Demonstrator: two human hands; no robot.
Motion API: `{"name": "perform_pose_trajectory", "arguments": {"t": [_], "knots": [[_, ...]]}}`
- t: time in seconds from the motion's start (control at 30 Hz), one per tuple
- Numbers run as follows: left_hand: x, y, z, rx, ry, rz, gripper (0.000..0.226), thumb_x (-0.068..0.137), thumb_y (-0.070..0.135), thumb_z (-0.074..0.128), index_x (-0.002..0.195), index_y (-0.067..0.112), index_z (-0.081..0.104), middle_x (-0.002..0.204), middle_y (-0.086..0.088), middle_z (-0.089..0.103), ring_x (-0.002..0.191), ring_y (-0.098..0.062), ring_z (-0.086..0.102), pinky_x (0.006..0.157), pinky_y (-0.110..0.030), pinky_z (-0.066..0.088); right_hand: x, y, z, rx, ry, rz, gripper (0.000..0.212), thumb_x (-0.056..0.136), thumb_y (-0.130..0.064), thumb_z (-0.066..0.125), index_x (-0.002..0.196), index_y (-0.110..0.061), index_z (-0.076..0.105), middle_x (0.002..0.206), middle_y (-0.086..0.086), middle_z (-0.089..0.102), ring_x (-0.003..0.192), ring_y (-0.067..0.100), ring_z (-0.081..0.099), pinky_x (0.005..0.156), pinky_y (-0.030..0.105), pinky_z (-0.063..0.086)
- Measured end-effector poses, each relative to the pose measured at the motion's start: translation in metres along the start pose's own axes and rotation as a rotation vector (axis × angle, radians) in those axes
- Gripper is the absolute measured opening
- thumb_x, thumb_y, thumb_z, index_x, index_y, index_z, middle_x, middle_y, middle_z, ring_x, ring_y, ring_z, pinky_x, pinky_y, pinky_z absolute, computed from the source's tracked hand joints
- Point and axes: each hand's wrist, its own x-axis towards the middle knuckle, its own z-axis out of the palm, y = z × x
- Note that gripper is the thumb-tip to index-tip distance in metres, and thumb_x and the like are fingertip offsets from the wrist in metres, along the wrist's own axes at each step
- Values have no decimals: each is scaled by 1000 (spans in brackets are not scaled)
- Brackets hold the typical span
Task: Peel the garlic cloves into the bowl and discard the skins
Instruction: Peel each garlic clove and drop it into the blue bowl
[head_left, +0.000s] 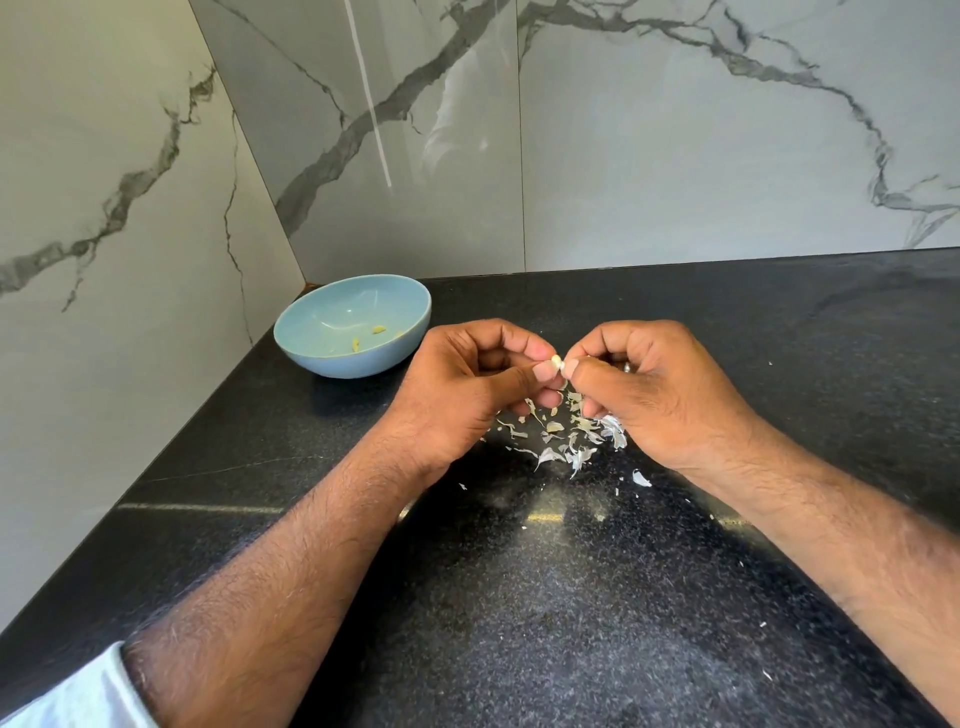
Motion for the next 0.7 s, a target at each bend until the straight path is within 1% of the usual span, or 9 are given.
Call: {"name": "perform_pose_trajectory", "arguments": {"t": [0.07, 0.2, 0.3, 0.47, 0.6, 0.63, 0.7], "knots": [[0, 0, -1, -22, -14, -9, 15, 93, 3, 78, 106, 5, 72, 90, -13, 80, 84, -27, 78, 72, -30, 59, 0, 0, 0, 54, -25, 21, 15, 94, -9, 69, 84, -15, 77, 61, 4, 70, 57, 10, 65, 63, 28, 57], [2, -2, -2, -45, -47, 19, 27, 93, -2, 75, 119, 6, 73, 92, -12, 77, 84, -25, 75, 74, -30, 58, 1, 1, -1, 141, -63, 38, 15, 96, -9, 67, 85, -13, 77, 63, 7, 69, 59, 14, 65, 65, 32, 57], [2, -1, -3, -59, -53, 28, 24, 92, -2, 75, 114, 7, 76, 94, -12, 77, 86, -25, 74, 76, -31, 59, 2, 1, -2, 156, -53, 41, 15, 96, -9, 67, 85, -12, 77, 64, 9, 69, 60, 16, 64, 66, 34, 58], [2, -1, -1, -124, -63, 26, 22, 87, 3, 78, 107, 7, 71, 92, -15, 75, 83, -26, 73, 74, -32, 57, 2, 0, -3, 180, -49, 53, 14, 97, -7, 67, 87, -7, 77, 67, 11, 69, 62, 18, 64, 69, 38, 59], [2, 1, -5, -193, -10, 6, 27, 84, 8, 77, 109, 5, 68, 93, -17, 74, 84, -26, 73, 77, -31, 58, 1, 0, -6, 135, -61, 28, 12, 95, -8, 69, 86, -10, 77, 65, 9, 70, 60, 15, 65, 67, 34, 59], [2, 2, -6, -206, 3, 1, 27, 84, 8, 76, 110, 4, 68, 94, -19, 74, 85, -25, 73, 77, -31, 58, 1, -1, -6, 109, -64, 19, 11, 93, -8, 70, 84, -11, 77, 63, 7, 70, 59, 15, 66, 67, 34, 59], [3, 3, -7, -227, 15, -8, 25, 86, 6, 74, 110, 2, 68, 95, -19, 75, 84, -25, 74, 76, -30, 59, 0, 0, -7, 31, -46, 16, 12, 89, -13, 77, 77, -14, 77, 62, 3, 70, 57, 16, 67, 65, 38, 60]]}}
